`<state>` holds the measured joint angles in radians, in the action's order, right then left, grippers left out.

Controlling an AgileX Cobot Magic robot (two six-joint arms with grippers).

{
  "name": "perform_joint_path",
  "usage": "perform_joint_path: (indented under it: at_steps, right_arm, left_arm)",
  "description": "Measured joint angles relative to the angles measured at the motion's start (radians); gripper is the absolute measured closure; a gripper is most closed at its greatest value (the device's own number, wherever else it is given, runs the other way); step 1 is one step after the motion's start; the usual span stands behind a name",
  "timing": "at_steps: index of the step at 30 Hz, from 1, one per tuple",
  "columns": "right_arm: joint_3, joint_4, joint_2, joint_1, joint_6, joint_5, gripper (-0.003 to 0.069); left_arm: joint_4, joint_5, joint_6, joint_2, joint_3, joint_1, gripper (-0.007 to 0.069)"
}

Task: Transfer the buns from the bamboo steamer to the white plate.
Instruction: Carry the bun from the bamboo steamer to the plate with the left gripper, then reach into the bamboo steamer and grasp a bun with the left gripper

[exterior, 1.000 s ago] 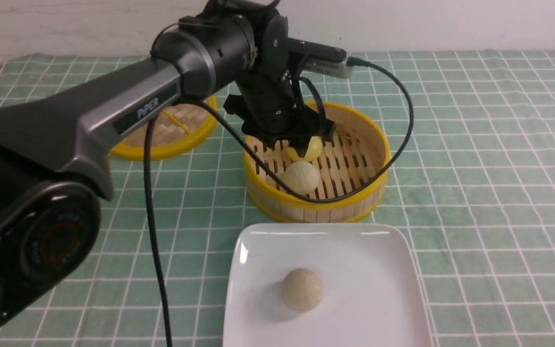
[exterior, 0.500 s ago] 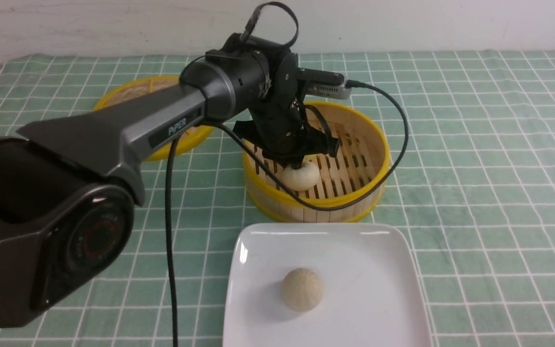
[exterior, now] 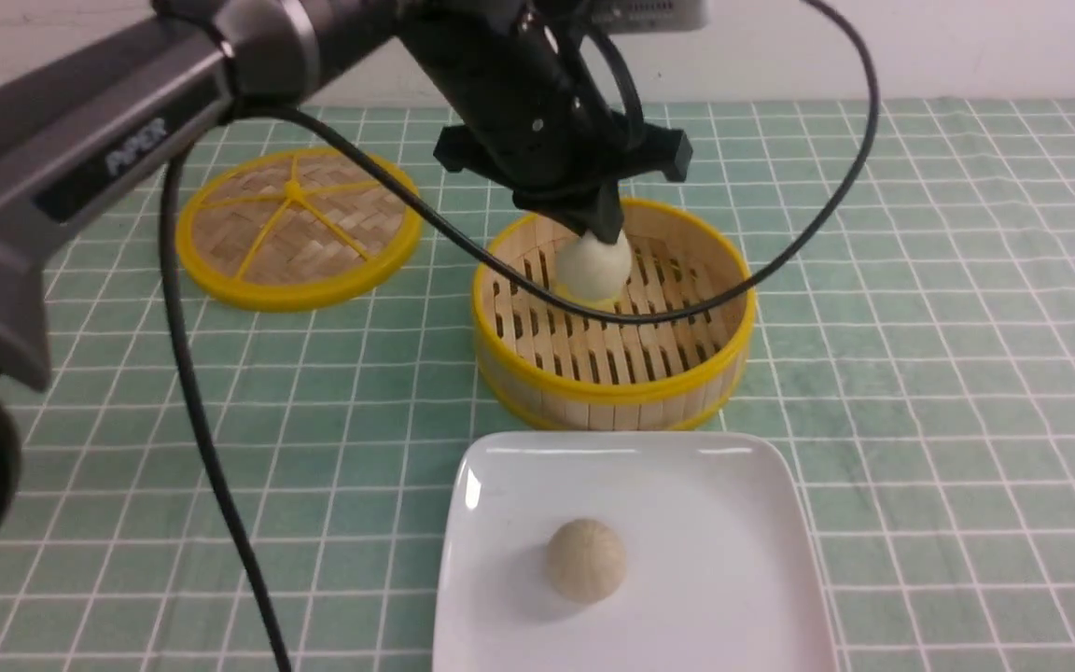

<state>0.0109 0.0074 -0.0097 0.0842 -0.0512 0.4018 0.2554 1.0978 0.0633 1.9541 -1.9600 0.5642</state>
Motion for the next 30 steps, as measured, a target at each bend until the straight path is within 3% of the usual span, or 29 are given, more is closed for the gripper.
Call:
perform_joint_path:
  at_steps: [7, 12, 16, 20, 27, 30]
  right_arm:
    - [0.0, 0.0, 0.0, 0.0, 0.0, 0.0, 0.0419]
    - [0.0, 0.0, 0.0, 0.0, 0.0, 0.0, 0.0419]
    - [0.0, 0.0, 0.0, 0.0, 0.0, 0.0, 0.0419]
    - [0.0, 0.0, 0.0, 0.0, 0.0, 0.0, 0.0419]
    - [0.0, 0.002, 0.0, 0.0, 0.0, 0.0, 0.0419]
    - [0.0, 0.002, 0.0, 0.0, 0.0, 0.0, 0.0419]
  left_arm:
    - [0.176, 0.117, -0.12, 0.02, 0.064, 0.073, 0.0603]
    - [0.181, 0.067, -0.151, 0.106, 0.12, 0.194, 0.0594]
    - [0.151, 0.03, -0.125, 0.166, 0.123, 0.233, 0.0568]
    - [0.094, 0.003, -0.085, 0.217, 0.123, 0.248, 0.0485]
    - [-0.013, -0.02, -0.002, 0.231, 0.095, 0.248, 0.0258]
    - [-0.062, -0.004, 0.003, 0.231, 0.038, 0.248, 0.0206]
